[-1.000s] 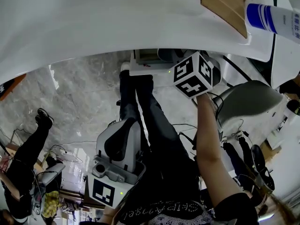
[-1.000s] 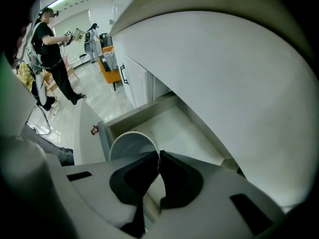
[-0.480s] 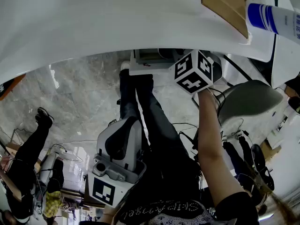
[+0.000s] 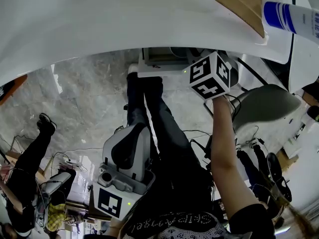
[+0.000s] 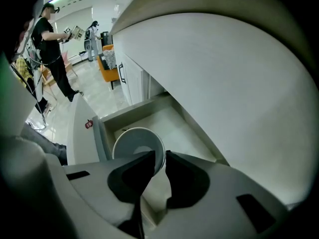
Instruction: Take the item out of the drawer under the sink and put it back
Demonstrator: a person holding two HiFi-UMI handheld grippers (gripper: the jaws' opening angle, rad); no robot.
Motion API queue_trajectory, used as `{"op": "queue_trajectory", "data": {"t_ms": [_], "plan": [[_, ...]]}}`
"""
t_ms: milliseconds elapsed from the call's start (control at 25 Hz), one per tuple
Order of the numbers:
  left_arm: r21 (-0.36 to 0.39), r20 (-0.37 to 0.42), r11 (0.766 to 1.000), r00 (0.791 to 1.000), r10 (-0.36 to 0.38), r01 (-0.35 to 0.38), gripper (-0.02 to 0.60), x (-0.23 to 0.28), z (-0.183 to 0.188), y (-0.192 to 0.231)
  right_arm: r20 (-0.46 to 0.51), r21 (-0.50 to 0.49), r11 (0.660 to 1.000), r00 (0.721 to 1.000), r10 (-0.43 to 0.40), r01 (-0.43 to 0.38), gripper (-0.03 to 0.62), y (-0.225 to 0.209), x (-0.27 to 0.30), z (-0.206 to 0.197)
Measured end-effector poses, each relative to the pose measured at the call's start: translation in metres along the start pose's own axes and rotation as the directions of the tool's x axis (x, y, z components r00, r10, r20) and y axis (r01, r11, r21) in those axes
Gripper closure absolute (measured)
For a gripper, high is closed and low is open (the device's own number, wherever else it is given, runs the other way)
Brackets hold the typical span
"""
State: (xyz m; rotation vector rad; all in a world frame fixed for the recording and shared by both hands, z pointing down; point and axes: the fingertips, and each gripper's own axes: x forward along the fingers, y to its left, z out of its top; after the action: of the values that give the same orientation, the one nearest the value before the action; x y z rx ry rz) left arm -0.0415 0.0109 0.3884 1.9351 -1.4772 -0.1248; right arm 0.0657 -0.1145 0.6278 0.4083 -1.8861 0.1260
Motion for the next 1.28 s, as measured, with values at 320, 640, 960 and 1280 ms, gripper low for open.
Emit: {"op": "queue_trajectory", "data": {"t_ms": [320,640,960,1280], "plan": [[0.003,0.006,1.0,1.0,-0.001,0.001,0.577,-0.003,0.0,-0.001,0.01,0.018,0.999,0.999,-0.043,0.043,0.536,-0.007,-0.008,-0.002],[0.011,0.013,1.0,1.0,-0.012,0.012,0.577,-0.01,0.0,-0.004,0.074,0.08,0.994,0.994,-0.081,0.075,0.536,-0.011,-0.024,0.008],[0.025,0.017,0.999,0.999,-0.027,0.027,0.577,-0.014,0.002,-0.009,0.157,0.195,0.978,0.981,-0.111,0.079,0.576,-0.006,-0.037,0.017],[0.05,0.034,0.996,0.997,-0.07,0.069,0.577,-0.013,0.016,-0.017,0.336,0.432,0.901,0.918,-0.208,0.046,0.577,-0.016,-0.075,0.028]]}}
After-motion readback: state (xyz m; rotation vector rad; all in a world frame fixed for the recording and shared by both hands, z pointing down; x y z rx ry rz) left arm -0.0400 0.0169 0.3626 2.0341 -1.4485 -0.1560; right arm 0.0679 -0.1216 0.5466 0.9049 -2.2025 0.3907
